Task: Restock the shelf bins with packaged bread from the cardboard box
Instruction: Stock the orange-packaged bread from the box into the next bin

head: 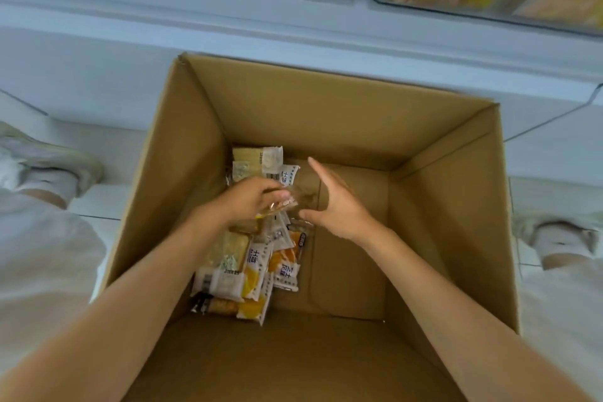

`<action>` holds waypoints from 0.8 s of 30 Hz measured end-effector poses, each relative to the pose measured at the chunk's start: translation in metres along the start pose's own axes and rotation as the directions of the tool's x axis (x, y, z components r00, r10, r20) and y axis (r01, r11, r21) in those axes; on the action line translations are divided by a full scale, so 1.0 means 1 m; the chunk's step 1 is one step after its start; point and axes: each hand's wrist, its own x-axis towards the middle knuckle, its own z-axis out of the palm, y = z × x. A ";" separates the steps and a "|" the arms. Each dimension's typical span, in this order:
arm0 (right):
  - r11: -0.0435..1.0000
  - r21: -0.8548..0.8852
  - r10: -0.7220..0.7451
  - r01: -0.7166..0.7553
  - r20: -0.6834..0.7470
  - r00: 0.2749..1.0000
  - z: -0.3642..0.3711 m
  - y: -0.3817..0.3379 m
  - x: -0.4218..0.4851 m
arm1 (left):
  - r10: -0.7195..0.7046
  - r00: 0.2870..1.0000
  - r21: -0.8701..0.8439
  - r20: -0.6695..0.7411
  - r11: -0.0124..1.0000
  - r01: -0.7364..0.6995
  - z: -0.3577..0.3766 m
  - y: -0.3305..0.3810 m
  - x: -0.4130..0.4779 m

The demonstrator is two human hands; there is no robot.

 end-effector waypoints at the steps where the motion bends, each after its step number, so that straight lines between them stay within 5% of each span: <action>1: 0.999 0.045 -0.013 0.012 0.037 0.999 -0.005 -0.007 -0.003 | 0.025 1.000 -0.061 0.015 0.998 -0.024 -0.005 0.016 -0.007; 6: 0.908 0.416 0.068 -0.045 -0.042 0.997 -0.027 -0.021 -0.022 | -0.129 0.979 -0.444 -0.158 0.895 0.047 -0.029 0.046 -0.052; 11: 0.721 0.686 0.126 -0.102 0.016 0.992 -0.033 -0.024 -0.037 | -0.311 0.950 -0.861 0.025 0.477 0.178 -0.019 0.041 -0.071; 15: 0.571 0.809 0.100 -0.141 0.101 0.990 -0.025 -0.032 -0.037 | -0.310 0.944 -0.883 0.115 0.404 0.240 -0.003 0.040 -0.074; 17: 0.577 0.807 0.142 -0.124 0.050 0.989 -0.023 -0.032 -0.031 | -0.359 0.932 -0.848 0.053 0.476 0.232 0.002 0.032 -0.073; 20: 0.821 0.569 0.135 -0.049 -0.110 0.985 -0.030 -0.032 -0.024 | -0.290 0.956 -0.551 -0.055 0.807 0.213 -0.003 0.028 -0.072; 24: 0.971 0.230 -0.086 0.056 0.123 0.989 -0.023 -0.048 -0.023 | -0.129 0.980 -0.293 -0.148 0.953 0.081 -0.012 0.051 -0.064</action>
